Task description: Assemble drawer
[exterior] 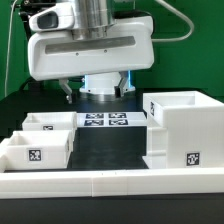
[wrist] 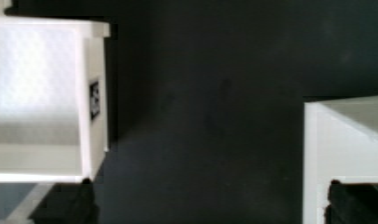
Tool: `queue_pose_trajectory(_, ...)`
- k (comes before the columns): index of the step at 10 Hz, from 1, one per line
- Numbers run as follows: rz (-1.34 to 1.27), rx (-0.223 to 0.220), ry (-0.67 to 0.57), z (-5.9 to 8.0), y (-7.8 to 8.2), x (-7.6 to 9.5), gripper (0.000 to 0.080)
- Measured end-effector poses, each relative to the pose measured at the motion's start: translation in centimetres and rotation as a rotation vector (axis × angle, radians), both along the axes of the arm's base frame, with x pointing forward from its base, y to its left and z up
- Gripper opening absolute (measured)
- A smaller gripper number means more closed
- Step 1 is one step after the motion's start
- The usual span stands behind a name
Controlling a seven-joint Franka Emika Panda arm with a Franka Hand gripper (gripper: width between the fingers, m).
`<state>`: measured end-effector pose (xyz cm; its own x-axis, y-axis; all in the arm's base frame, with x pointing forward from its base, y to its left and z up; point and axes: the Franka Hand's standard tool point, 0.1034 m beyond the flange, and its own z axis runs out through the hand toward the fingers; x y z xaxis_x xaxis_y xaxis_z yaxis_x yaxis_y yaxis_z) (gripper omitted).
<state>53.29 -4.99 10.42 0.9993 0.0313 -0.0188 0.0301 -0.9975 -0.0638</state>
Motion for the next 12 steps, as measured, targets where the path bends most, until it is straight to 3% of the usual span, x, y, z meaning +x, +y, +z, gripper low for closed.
queue_pose_trajectory(2,0.011,-0.023,-0.033,-2.1,-2.1,-0.6,0.0648)
queue_pose_trajectory(8,0.01,-0.022,-0.027,-2.2,-1.8,-0.5,0.0648)
queue_pose_trajectory(10,-0.021,-0.03,-0.001,-3.7,-3.6,-1.3,0.0648)
queue_pose_trajectory(12,-0.05,-0.022,0.012,-4.5,-4.4,-1.6,0.0648)
